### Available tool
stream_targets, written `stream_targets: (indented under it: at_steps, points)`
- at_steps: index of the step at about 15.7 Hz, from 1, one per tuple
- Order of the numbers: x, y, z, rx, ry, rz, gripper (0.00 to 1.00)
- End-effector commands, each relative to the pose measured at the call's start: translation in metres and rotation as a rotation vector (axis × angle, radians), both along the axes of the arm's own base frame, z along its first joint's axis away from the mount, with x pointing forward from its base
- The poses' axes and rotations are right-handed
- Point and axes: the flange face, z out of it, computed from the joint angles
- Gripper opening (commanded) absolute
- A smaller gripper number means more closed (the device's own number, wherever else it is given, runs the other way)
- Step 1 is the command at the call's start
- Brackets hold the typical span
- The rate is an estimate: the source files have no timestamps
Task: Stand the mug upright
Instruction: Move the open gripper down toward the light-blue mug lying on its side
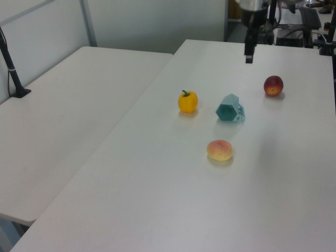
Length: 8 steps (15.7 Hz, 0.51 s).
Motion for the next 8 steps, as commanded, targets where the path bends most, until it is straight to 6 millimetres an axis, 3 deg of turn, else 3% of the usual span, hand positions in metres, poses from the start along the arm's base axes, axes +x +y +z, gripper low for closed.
stream_targets:
  at_steps: [1, 6, 8]
  points:
    - [0.029, 0.016, -0.041, -0.061, -0.039, -0.02, 1.0]
    - [0.057, 0.036, -0.106, -0.156, -0.123, -0.143, 1.0]
    - [0.06, 0.044, -0.123, -0.177, -0.129, -0.138, 1.0]
